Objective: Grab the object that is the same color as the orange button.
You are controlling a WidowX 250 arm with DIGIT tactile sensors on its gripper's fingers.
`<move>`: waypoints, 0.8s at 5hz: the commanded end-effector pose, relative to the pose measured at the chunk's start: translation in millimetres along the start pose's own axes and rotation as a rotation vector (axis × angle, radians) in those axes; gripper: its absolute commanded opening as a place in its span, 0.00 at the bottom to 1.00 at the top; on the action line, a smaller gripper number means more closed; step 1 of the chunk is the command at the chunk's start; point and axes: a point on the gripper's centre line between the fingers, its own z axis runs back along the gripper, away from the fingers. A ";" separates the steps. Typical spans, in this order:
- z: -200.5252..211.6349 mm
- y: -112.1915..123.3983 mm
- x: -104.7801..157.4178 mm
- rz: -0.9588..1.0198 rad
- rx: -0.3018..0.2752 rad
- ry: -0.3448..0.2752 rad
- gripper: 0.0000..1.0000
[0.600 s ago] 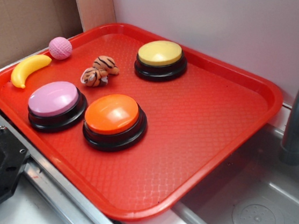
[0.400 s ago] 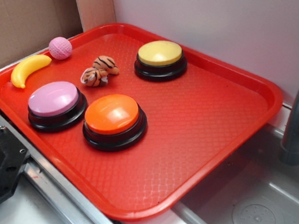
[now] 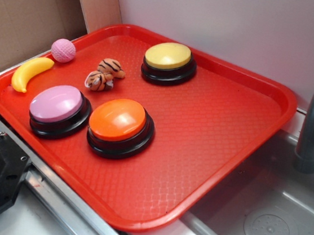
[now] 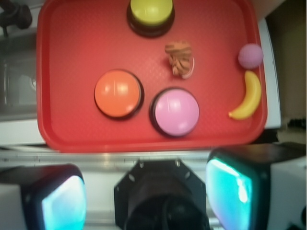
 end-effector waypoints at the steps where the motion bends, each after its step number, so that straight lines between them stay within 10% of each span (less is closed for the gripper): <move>1: -28.0 24.0 33.5 0.082 0.046 -0.050 1.00; 4: -94.5 59.8 60.1 0.099 0.033 -0.131 1.00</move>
